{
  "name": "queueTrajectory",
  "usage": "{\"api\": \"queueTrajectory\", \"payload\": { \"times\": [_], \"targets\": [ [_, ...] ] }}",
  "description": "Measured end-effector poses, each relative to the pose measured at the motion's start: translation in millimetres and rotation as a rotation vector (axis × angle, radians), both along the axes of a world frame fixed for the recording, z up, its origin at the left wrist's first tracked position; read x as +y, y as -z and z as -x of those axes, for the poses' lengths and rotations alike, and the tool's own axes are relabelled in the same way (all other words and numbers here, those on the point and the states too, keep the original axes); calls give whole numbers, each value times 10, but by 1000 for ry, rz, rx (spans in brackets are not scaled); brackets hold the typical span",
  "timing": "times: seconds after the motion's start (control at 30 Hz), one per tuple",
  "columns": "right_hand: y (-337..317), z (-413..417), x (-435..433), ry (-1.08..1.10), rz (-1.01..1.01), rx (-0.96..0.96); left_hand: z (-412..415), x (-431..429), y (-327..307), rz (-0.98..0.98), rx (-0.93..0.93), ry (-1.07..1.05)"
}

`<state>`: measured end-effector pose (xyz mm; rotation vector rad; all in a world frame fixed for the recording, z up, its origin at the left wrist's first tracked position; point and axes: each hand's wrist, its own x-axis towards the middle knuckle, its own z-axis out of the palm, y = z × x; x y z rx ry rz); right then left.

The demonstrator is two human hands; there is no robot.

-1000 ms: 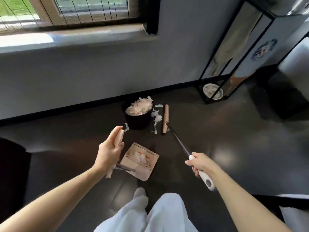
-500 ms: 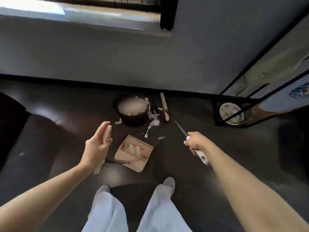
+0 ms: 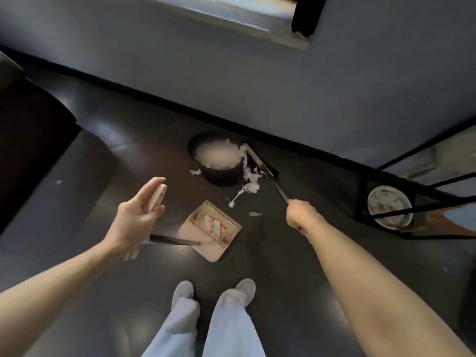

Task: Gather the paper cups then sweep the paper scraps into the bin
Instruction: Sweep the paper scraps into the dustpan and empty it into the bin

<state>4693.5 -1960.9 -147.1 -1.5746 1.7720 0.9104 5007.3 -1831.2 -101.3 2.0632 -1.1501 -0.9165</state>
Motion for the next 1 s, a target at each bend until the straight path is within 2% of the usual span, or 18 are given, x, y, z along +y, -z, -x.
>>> {"api": "queueTrajectory", "payload": {
  "times": [0.13,0.27,0.53,0.73,0.87,1.0],
  "targets": [
    [-20,-54,196,-75,-140,44,-50,39,25,28,22,22],
    [-218,-148,389,-41,-144,-20,-159,89,12,30,28,40],
    [-440,-847,1569,262,-201,-156,-885,451,-17,43,6,205],
    [-534,-1651,2371,303,-225,-151,-1534,856,-33,24,-1,301],
    [-679,-2075,2553,241,-250,-175,-1888,1047,-46,8,-4,290],
    [-807,-2235,2424,332,-247,-247,-2215,1168,-65,-9,-32,240]
  ]
}}
